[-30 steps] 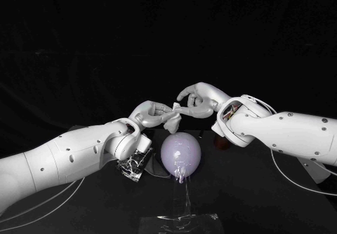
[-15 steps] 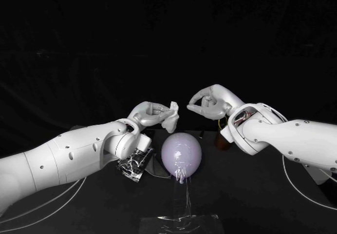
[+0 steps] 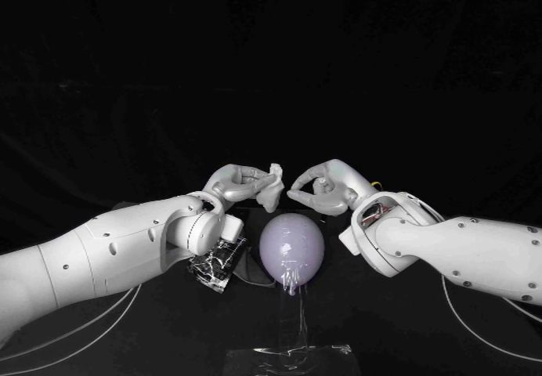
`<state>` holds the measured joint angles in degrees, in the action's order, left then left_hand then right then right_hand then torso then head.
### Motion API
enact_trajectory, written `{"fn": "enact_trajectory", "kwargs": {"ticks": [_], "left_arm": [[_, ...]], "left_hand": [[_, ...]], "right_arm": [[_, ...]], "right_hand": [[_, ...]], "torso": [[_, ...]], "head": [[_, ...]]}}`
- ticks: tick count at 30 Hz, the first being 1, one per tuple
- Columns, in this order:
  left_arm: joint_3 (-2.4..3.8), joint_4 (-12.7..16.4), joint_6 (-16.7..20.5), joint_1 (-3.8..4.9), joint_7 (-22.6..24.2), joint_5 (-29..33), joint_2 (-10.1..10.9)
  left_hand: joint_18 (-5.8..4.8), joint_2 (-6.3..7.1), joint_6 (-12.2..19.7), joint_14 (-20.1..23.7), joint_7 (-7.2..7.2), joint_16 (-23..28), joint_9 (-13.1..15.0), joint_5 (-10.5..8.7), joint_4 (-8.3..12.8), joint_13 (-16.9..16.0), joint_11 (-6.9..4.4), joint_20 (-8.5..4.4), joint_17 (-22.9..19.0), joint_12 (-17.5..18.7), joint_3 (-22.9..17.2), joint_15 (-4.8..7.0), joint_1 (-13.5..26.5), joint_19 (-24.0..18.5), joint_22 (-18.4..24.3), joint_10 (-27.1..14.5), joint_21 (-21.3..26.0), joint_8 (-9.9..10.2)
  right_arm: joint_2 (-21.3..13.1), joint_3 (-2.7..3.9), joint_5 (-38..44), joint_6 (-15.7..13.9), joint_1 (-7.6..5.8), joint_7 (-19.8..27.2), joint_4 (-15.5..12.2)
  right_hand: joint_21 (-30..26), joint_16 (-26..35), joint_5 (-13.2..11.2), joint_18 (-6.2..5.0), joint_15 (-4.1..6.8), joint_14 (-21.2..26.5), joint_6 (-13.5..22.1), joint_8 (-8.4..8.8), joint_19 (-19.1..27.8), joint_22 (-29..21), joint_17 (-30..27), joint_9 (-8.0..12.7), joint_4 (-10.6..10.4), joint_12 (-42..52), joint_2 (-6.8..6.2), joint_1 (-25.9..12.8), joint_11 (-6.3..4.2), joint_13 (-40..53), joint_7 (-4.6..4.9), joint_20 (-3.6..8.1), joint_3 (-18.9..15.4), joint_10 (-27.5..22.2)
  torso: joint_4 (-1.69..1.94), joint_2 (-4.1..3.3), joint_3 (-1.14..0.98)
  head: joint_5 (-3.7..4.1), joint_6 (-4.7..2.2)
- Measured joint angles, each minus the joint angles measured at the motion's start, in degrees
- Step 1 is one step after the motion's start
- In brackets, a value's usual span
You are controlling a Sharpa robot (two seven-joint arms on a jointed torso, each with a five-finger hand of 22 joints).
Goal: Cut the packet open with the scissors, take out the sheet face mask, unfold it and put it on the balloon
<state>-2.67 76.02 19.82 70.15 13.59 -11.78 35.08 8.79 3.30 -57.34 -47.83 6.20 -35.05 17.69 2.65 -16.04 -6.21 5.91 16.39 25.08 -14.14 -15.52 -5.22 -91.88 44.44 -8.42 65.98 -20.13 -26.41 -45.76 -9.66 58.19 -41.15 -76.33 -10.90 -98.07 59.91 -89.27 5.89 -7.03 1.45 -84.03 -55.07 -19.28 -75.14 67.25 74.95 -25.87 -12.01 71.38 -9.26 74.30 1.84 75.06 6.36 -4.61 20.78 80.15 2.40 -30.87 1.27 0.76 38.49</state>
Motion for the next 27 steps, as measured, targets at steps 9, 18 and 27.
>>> {"fn": "enact_trajectory", "kwargs": {"ticks": [9, 18, 27], "left_arm": [[-0.01, 0.28, 1.13, 0.0, -0.58, 0.95, -0.08], [-0.01, 0.73, 1.51, 0.0, -0.85, 1.3, -0.03], [-0.01, 0.93, 1.54, 0.0, -1.06, 1.47, -0.17]], "left_hand": [[-0.01, 0.5, -0.29, -0.2, -0.29, -0.49, 0.0, 0.0, 0.0, -0.37, -0.18, 0.0, 0.29, -0.55, 0.0, 0.2, 0.38, 0.0, -0.06, 0.19, -0.07, -0.45], [-0.01, 1.49, -0.6, -0.2, -0.6, -1.33, 0.0, 0.0, 0.0, -0.93, -0.38, 0.0, 0.68, -1.35, 0.0, 0.2, 0.29, -0.01, -0.12, 0.39, -0.23, -0.94], [-0.03, 2.07, -0.7, -0.2, -0.69, -1.94, 0.0, -0.01, 0.0, -1.57, -0.37, 0.0, 1.08, -2.16, 0.01, 0.2, 0.19, -0.01, -0.19, 0.39, -0.44, -1.21]], "right_arm": [[2.89, -0.09, 0.02, -1.85, 0.54, -2.11, 2.05], [4.65, -0.09, 0.19, -3.04, 0.68, -2.85, 3.7], [5.55, -0.09, 0.31, -3.58, 0.79, -2.71, 4.44]], "right_hand": [[-1.33, 0.01, -0.37, 0.07, 0.0, 0.0, 0.54, 1.45, 0.05, -0.87, -0.05, 0.83, -0.64, -0.44, -0.18, 0.44, 0.24, 0.02, 0.53, -0.05, -1.26, -0.23], [-3.88, 0.4, -0.92, 0.1, -0.01, 0.01, 1.1, 2.34, 1.56, -2.52, -0.04, 1.36, -1.04, -2.3, -0.7, 0.5, 1.03, -1.21, 1.07, -0.35, -1.97, -1.65], [-4.62, 0.84, -1.14, 0.15, -0.04, 0.04, 1.25, 2.67, 2.11, -3.02, 0.01, 1.52, -1.03, -2.67, -0.7, 0.5, 1.03, -1.54, 1.21, -0.64, -2.29, -2.07]], "torso": [[0.05, 0.01, 0.03], [0.03, -0.02, 0.03], [0.02, -0.01, 0.01]], "head": [[0.09, -0.06], [0.05, -0.05], [0.05, 0.11]]}}
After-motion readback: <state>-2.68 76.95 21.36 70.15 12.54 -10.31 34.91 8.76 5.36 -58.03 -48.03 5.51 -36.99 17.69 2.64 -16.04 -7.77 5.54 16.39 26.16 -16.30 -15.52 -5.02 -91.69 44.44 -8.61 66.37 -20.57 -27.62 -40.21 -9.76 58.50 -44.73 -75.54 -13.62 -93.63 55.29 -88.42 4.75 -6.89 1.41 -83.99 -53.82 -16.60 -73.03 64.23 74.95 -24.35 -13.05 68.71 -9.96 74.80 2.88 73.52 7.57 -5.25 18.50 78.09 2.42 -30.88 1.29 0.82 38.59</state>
